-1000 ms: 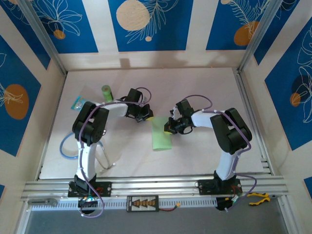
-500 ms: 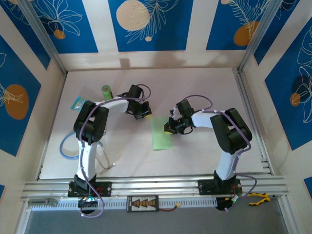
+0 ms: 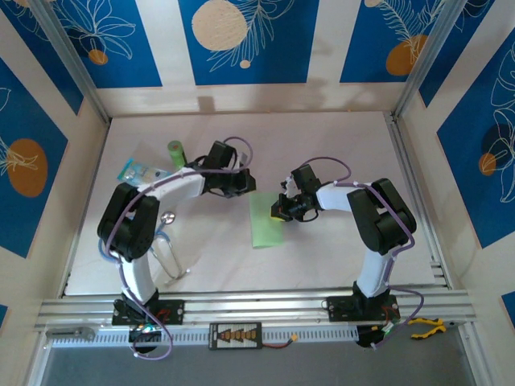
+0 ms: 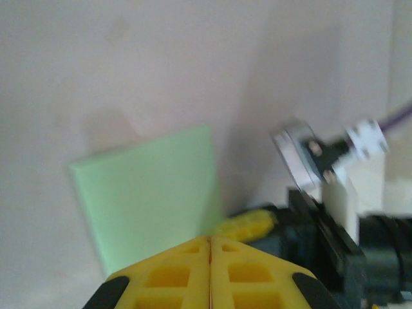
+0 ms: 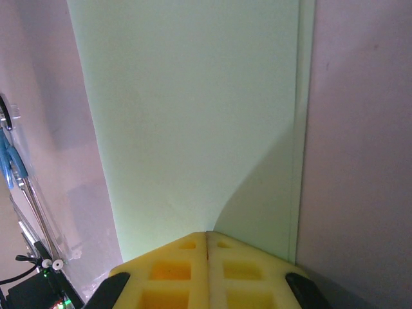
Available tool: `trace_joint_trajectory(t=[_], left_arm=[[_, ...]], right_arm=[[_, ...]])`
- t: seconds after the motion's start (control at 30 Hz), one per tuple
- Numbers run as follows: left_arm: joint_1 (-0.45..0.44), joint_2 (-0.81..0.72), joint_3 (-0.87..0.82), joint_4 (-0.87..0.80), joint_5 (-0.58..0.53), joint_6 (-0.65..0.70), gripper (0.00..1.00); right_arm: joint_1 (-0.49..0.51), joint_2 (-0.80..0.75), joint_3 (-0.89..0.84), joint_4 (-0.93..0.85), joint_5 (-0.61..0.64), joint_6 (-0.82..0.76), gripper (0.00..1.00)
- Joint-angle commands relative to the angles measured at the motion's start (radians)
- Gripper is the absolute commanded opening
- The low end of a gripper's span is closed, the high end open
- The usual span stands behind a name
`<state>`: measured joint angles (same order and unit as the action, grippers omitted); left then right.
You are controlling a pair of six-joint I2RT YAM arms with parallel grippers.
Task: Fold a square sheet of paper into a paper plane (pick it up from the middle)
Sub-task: First fold the square sheet of paper in half at the center of the table.
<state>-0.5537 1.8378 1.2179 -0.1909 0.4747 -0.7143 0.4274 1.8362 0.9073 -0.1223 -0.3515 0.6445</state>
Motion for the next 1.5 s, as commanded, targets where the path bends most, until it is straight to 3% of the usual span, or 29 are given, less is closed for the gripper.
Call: trace_joint_trajectory(t=[0.0, 0.4, 0.6, 0.9, 1.2, 1.47], left_arm=[[-0.036, 0.008, -0.097, 0.117, 0.116, -0.046, 0.08], [-0.047, 0.045, -0.314, 0.215, 0.086, -0.044, 0.08], [-0.043, 0.009, -0.342, 0.161, 0.025, -0.004, 0.08], [-0.074, -0.102, -0.325, 0.173, 0.075, -0.060, 0.11], [-0.101, -0.025, -0.389, 0.311, 0.102, -0.129, 0.11], [-0.102, -0.023, -0.477, 0.301, 0.050, -0.093, 0.10]], right_arm=[[-0.010, 0.035, -0.048, -0.123, 0.097, 0.010, 0.00], [-0.010, 0.032, -0.065, -0.122, 0.101, 0.007, 0.00], [-0.010, 0.032, -0.076, -0.114, 0.102, 0.009, 0.00], [-0.010, 0.022, -0.076, -0.117, 0.104, 0.014, 0.00], [-0.010, 0.027, -0.083, -0.112, 0.107, 0.017, 0.00], [-0.016, 0.029, -0.096, -0.105, 0.110, 0.020, 0.00]])
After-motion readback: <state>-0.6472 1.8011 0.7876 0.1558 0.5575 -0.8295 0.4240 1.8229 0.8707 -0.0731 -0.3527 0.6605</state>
